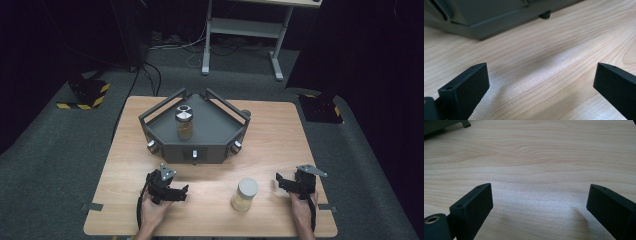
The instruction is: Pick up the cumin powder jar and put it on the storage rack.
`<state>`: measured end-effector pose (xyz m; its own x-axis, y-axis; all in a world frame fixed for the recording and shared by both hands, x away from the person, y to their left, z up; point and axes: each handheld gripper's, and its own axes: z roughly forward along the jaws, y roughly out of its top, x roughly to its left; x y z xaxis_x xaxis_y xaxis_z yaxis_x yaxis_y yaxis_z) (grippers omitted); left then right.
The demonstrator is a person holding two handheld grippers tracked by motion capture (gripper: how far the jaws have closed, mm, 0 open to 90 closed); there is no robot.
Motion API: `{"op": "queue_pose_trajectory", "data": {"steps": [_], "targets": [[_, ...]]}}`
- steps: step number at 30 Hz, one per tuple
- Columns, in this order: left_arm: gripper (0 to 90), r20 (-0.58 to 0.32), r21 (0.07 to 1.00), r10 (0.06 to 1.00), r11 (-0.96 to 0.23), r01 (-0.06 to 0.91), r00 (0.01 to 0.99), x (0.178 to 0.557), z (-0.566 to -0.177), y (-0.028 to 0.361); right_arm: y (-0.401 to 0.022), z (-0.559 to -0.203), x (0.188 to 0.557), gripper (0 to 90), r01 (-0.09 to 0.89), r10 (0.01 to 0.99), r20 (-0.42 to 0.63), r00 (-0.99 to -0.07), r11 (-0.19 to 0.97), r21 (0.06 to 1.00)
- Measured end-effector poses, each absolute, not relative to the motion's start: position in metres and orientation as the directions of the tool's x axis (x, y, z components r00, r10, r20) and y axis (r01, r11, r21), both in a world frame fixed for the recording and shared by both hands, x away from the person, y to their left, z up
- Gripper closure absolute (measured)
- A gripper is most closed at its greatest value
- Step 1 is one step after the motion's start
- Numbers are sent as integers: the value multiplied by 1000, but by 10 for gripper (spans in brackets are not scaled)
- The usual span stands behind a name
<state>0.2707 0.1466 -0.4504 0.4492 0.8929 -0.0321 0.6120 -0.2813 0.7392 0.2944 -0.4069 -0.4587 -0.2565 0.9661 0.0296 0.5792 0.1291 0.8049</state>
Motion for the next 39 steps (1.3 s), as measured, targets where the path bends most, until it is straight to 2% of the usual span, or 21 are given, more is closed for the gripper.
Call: {"op": "queue_pose_trajectory", "data": {"steps": [23,39], "targets": [[4,1,729,904,-293,619,427,278,-458,135,-405,-458,295,60,579,964,12,-267,150,801],[4,1,729,908,-287,621,419,279,-458,133,-415,-462,290,53,562,965,67,-255,92,822]]}}
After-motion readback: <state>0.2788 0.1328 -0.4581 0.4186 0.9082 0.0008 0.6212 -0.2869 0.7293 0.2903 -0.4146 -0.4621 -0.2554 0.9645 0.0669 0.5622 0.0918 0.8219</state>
